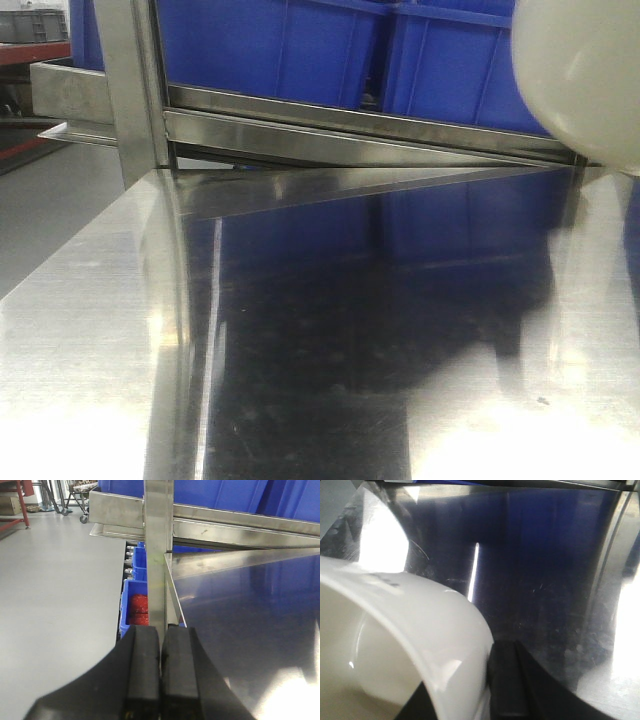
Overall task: Move white bin to right shelf second layer
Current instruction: 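Lift the white bin off the table with the right gripper, then drive away from the table holding the bin in the right gripper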
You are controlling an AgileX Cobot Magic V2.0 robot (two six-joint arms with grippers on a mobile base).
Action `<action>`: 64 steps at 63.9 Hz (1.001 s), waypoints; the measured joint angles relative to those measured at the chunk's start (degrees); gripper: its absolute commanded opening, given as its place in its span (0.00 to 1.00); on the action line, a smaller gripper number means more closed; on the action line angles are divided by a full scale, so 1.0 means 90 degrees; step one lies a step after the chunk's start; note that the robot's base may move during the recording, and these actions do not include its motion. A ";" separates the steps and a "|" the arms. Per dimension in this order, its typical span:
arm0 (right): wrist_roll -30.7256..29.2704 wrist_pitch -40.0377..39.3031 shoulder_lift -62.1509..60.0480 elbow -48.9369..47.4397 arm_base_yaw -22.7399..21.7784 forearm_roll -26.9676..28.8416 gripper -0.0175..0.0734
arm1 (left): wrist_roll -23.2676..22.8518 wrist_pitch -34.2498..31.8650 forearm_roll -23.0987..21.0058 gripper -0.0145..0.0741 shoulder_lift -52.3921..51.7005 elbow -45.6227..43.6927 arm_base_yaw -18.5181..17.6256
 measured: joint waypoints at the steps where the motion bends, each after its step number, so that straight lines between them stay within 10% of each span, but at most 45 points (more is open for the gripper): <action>1: 0.0000 0.0000 0.0000 0.0000 0.0000 0.0000 0.25 | 0.0000 0.0000 0.0010 0.26 0.0000 0.0000 0.0000; 64: -0.0012 -0.0010 0.0000 0.0000 0.0000 0.0000 0.25 | 0.0000 0.0000 0.0037 0.26 0.0000 0.0000 0.0000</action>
